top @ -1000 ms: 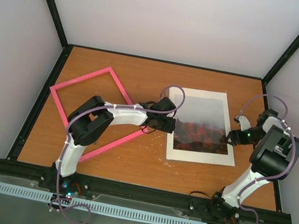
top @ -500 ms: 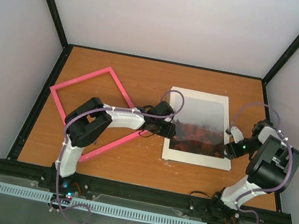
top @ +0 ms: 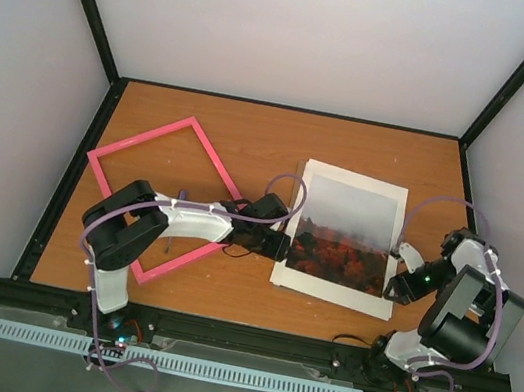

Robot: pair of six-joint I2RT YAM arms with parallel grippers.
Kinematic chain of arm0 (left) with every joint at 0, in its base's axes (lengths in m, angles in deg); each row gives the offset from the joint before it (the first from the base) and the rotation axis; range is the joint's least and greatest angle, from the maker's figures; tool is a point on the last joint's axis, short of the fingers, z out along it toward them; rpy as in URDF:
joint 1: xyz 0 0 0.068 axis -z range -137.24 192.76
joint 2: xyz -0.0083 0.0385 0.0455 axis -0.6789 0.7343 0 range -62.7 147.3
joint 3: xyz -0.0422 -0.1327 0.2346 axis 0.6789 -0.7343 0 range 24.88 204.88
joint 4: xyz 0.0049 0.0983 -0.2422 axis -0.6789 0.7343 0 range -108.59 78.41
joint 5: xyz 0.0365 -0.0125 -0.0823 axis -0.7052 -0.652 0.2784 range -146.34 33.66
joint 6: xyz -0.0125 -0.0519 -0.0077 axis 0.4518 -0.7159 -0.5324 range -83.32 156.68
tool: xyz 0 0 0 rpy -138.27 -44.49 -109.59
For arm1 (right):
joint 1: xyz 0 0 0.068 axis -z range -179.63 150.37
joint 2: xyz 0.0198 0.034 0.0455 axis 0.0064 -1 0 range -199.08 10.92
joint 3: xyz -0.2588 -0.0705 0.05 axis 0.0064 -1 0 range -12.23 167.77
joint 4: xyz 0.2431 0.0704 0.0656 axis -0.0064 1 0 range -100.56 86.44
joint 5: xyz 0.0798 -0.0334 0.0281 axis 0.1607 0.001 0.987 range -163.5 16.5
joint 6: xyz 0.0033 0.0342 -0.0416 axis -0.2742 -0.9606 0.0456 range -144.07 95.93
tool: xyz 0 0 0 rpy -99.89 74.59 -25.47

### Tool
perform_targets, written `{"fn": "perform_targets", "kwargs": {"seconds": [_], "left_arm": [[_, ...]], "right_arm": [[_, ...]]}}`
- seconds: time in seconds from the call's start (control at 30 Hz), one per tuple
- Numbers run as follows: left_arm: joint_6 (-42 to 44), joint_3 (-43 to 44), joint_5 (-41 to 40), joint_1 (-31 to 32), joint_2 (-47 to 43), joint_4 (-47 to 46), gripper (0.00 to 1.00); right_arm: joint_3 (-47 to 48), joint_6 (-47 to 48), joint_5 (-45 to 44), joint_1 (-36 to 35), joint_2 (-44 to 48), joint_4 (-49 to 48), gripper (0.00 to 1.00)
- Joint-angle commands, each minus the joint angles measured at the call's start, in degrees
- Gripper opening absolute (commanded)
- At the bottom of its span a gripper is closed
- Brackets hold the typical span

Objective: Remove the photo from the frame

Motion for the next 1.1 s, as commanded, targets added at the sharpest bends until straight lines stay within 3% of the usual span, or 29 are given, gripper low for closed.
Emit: {"fn": "perform_targets", "kwargs": {"seconds": [0.0, 0.17, 0.57, 1.07], "left_arm": [[-1.4, 0.09, -1.65, 0.48, -2.86, 1.7, 0.56], [-2.24, 0.1, -0.24, 0.55, -1.99, 1.13, 0.56], [-3.35, 1.23, 3.09, 2.79, 1.0, -0.58, 0.48], [-5.1, 6.53, 1.73, 6.88, 1.87, 1.79, 0.38]], "right_arm": [[2.92, -1.55, -1.01, 2.19, 2.93, 1.68, 0.7], [5.05, -4.71, 4.35, 2.5, 5.8, 2.1, 0.69], [-3.6, -11.1, 8.14, 2.5, 9.3, -11.53, 0.65], [-6.47, -12.35, 10.28, 2.5, 10.85, -13.83, 0.66]]}}
